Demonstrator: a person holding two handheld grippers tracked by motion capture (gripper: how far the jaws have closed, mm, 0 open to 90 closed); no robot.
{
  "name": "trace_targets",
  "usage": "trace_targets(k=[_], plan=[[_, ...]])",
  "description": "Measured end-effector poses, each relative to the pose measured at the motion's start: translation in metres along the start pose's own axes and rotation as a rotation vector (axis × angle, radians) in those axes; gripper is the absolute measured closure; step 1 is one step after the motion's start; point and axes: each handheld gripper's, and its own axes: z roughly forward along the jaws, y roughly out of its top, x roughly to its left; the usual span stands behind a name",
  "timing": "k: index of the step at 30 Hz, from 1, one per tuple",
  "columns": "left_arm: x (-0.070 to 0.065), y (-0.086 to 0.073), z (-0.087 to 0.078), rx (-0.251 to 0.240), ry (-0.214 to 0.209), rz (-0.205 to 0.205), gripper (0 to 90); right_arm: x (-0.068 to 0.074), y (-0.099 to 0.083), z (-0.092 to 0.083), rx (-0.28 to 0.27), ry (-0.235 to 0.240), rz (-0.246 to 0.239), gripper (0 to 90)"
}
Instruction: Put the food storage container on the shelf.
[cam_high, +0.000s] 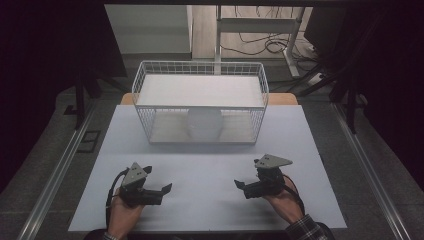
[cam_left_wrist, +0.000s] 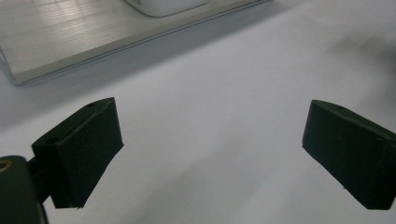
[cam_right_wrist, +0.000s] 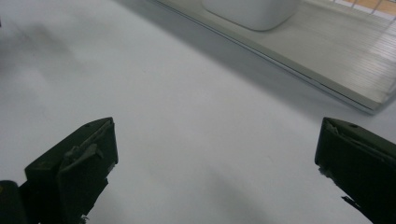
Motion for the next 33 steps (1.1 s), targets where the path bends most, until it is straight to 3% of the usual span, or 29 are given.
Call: trace_targets(k=[9,19,28,33], plan=[[0.004,-0.007,-0.01,-0.021,0.028,-0.003,3.3,-0.005,-0.013,-0.016,-0.005,-0.046,0.034,0.0],[0.007,-0.016,-0.019,-0.012,0.054,-0.014,3.3,-0.009,-0.029,-0.031,0.003,-0.084,0.062,0.0],[0.011,-0.025,-0.024,0.011,0.061,-0.047,2.3,-0.011,-0.043,-0.034,0.033,-0.098,0.068,0.0],[0.013,-0.03,-0.022,0.067,0.079,-0.055,1.7,-0.013,-0.054,-0.034,0.068,-0.096,0.087,0.0]])
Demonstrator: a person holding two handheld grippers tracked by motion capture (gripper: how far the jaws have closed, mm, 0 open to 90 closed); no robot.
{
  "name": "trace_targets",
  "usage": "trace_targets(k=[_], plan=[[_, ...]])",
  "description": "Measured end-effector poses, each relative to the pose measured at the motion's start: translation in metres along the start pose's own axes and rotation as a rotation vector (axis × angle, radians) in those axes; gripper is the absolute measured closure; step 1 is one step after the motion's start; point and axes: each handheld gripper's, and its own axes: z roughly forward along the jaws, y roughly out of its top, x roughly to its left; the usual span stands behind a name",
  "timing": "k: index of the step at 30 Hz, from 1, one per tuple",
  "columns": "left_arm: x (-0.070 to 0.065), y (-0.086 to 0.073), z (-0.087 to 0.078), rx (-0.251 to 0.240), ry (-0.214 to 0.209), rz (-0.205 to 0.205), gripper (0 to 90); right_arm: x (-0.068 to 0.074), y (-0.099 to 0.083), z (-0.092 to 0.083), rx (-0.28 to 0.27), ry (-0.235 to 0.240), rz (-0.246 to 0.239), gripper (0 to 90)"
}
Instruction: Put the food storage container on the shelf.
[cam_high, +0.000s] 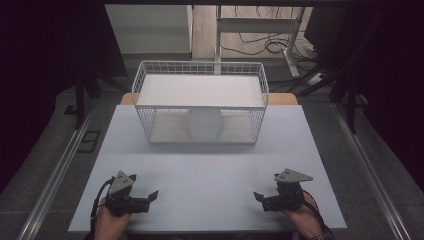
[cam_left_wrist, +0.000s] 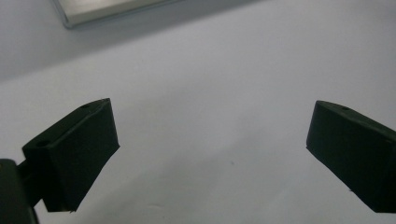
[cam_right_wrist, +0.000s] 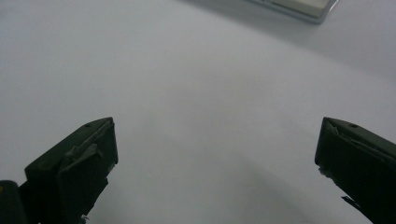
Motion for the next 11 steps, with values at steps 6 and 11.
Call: trace_targets(k=[6,11], plan=[[0.0014,-0.0039,0.0046,0.058,-0.009,-0.018,1.4,-0.0017,-0.0066,0.0042,0.059,0.003,0.008,0.0],[0.0011,-0.0034,0.006,0.06,-0.011,-0.015,1.2,0.0004,-0.0072,0.007,0.083,-0.003,-0.016,0.0]])
